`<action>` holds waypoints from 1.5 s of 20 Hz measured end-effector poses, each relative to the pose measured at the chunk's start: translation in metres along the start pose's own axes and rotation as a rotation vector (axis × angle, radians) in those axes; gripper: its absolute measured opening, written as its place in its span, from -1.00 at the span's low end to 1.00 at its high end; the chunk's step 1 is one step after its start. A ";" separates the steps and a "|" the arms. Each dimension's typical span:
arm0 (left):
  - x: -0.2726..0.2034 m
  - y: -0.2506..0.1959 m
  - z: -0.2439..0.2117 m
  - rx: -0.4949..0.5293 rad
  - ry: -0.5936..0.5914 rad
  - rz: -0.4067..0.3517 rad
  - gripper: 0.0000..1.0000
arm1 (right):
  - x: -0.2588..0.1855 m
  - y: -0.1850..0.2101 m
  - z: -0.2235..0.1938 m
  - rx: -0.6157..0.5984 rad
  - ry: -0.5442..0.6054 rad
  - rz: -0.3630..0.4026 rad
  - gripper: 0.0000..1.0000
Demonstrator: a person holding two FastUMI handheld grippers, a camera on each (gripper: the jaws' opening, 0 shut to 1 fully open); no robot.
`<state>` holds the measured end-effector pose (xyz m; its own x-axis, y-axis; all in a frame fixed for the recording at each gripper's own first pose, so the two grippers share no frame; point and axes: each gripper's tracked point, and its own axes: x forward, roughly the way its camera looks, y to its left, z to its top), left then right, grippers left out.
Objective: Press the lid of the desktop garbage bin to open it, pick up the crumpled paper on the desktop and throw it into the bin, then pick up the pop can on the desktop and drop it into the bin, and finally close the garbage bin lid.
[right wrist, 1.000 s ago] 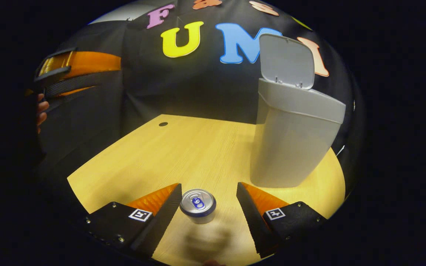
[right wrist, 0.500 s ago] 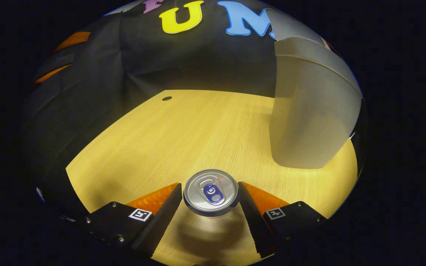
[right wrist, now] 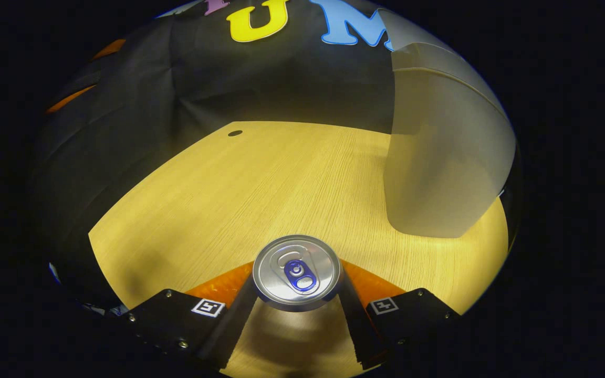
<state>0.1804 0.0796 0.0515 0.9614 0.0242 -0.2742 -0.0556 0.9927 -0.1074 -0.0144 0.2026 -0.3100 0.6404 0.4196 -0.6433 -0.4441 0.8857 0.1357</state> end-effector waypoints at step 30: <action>0.014 -0.033 0.009 -0.006 -0.016 -0.057 0.92 | -0.169 -0.074 0.189 -0.015 -0.516 -0.155 0.60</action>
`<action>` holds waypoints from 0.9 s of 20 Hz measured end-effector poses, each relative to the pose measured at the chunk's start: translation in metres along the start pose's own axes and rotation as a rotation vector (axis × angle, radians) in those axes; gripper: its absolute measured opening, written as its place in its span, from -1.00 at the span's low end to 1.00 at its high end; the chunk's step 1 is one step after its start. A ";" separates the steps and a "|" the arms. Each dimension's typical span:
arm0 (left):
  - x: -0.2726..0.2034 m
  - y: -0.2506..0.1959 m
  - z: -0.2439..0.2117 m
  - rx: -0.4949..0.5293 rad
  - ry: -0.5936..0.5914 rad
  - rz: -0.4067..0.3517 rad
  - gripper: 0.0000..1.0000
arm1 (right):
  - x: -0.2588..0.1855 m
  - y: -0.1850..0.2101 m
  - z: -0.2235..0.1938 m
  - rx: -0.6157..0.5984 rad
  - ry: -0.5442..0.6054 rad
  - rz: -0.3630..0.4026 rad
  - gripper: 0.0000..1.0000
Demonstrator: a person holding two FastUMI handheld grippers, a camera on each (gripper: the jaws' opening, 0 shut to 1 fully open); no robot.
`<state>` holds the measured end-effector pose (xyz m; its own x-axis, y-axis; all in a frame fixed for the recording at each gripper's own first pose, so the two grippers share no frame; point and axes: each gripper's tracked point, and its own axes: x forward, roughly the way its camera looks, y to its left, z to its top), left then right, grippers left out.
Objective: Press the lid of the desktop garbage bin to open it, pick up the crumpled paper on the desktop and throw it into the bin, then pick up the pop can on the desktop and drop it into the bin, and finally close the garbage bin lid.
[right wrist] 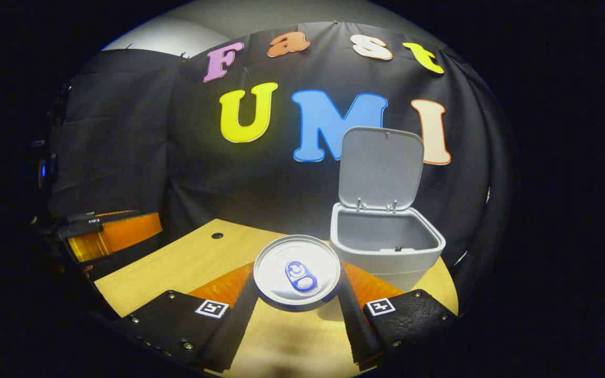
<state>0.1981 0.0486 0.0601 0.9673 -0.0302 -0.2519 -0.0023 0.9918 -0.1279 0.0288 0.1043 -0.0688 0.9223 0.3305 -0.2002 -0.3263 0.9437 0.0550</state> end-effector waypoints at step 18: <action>0.003 -0.004 0.007 0.018 -0.007 0.018 0.92 | 0.023 -0.093 0.080 0.074 -0.188 -0.185 0.60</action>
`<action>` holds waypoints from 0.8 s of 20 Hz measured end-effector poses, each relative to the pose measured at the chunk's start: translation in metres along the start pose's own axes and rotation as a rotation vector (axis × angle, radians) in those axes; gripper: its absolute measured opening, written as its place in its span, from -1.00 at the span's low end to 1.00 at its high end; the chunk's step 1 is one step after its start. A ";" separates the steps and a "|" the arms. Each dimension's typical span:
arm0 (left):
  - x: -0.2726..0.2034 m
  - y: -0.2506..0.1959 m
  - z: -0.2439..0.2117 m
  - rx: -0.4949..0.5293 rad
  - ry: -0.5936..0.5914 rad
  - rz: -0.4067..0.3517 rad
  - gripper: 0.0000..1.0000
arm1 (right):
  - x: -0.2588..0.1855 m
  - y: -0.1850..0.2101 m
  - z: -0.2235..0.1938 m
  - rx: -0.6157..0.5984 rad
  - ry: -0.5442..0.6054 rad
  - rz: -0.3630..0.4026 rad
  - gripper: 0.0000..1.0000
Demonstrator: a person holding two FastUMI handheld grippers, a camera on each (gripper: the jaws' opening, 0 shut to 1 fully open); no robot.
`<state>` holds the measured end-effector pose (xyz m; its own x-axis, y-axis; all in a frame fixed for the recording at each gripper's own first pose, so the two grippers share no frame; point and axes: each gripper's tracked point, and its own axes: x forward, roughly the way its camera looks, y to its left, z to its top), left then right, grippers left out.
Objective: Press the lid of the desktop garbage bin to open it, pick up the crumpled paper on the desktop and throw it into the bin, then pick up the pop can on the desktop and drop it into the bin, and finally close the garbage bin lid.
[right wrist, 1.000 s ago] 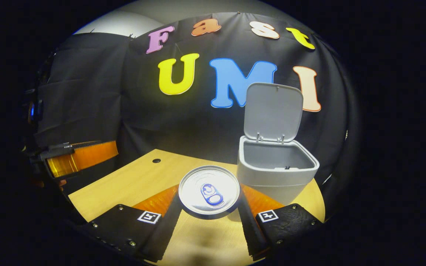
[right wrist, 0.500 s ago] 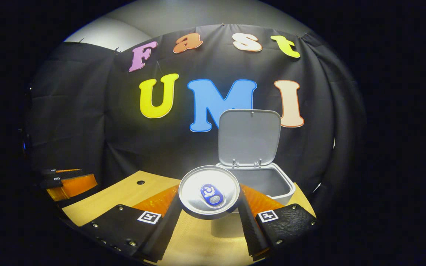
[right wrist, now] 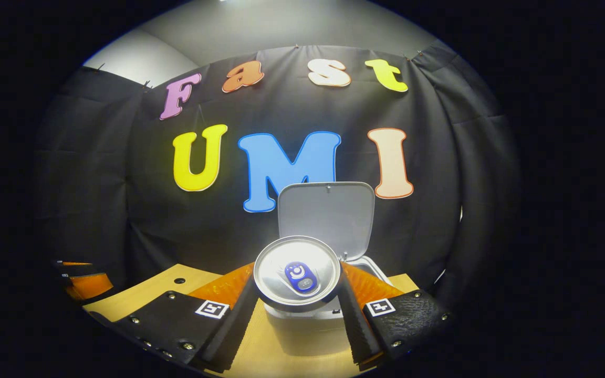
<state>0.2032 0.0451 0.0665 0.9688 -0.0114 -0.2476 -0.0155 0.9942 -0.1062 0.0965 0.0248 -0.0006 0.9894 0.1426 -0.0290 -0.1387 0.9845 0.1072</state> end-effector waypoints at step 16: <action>-0.007 0.008 -0.003 -0.003 0.007 0.052 0.92 | 0.065 -0.058 -0.050 0.018 0.159 -0.121 0.60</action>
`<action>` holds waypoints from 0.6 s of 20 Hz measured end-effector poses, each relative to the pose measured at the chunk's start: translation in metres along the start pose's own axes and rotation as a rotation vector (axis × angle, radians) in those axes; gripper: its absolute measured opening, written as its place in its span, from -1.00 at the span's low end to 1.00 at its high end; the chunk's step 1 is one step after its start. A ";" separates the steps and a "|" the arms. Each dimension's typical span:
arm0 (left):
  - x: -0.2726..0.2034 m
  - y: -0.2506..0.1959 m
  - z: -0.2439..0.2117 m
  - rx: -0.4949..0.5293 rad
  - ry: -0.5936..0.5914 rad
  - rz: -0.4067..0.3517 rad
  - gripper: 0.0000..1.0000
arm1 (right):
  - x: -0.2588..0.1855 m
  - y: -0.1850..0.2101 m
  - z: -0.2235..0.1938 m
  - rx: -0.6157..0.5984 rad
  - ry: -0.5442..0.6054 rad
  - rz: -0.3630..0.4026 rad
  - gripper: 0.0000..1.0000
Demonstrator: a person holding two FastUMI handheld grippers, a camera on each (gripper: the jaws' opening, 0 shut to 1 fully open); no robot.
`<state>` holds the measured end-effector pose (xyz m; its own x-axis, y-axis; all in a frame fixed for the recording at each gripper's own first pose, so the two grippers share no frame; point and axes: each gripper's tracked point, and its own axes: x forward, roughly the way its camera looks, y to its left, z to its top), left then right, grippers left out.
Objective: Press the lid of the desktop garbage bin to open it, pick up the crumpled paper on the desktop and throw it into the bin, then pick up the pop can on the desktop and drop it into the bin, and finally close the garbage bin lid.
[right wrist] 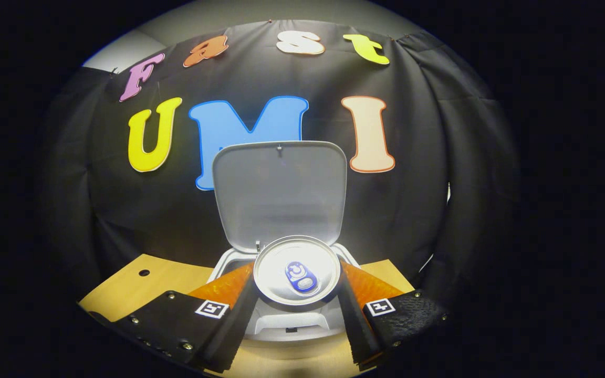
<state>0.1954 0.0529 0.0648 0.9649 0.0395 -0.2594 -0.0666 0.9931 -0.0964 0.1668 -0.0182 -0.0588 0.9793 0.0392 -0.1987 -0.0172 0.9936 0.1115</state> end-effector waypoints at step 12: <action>-0.005 -0.017 0.000 0.014 -0.004 -0.019 0.92 | 0.000 -0.008 -0.001 0.007 -0.004 0.000 0.79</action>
<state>0.1918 0.0359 0.0681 0.9671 0.0211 -0.2537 -0.0446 0.9952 -0.0875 0.1663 -0.0266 -0.0607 0.9801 0.0390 -0.1945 -0.0161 0.9929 0.1181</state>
